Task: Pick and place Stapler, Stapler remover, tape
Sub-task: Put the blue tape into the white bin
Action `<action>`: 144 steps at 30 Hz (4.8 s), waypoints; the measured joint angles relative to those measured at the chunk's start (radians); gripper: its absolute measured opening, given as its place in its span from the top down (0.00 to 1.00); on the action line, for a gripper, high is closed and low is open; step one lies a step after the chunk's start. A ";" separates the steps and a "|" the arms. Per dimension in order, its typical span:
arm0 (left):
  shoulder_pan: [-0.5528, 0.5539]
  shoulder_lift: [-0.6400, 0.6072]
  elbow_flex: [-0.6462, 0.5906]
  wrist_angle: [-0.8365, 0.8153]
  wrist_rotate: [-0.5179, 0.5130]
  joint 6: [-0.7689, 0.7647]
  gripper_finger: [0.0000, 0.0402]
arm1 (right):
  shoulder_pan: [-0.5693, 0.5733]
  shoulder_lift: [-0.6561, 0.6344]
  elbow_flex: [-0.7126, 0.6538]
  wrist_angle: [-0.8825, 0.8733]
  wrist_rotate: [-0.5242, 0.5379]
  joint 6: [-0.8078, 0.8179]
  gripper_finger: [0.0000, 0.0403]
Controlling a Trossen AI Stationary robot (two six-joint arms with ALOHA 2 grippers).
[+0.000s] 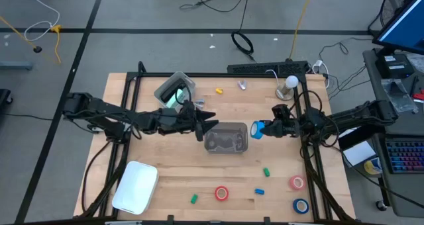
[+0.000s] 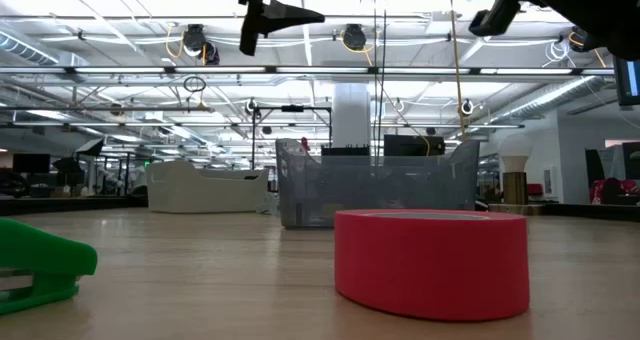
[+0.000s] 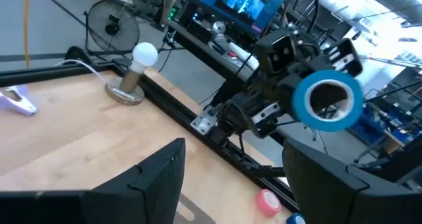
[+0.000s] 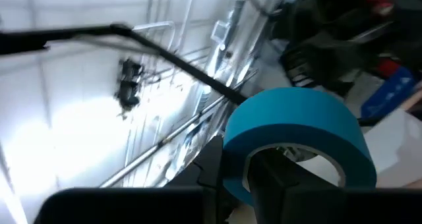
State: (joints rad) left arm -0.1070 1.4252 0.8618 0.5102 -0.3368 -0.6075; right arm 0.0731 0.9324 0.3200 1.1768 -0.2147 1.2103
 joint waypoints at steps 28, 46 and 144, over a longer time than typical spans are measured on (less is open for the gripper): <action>-0.038 0.186 0.389 -0.335 0.048 0.527 0.37 | -0.142 0.260 0.181 -0.043 -0.172 -0.017 0.91; -0.040 0.186 0.389 -0.346 0.108 0.474 0.37 | -0.191 0.260 0.181 -0.098 -0.123 -0.020 0.91; -0.497 -0.044 0.229 -1.672 0.463 -1.052 0.91 | -0.506 0.081 0.045 -0.443 -0.322 -0.901 0.57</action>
State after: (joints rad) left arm -0.6041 1.3808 1.0909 -1.1616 0.1266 -1.6595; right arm -0.4333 1.0130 0.3653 0.7342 -0.5366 0.3089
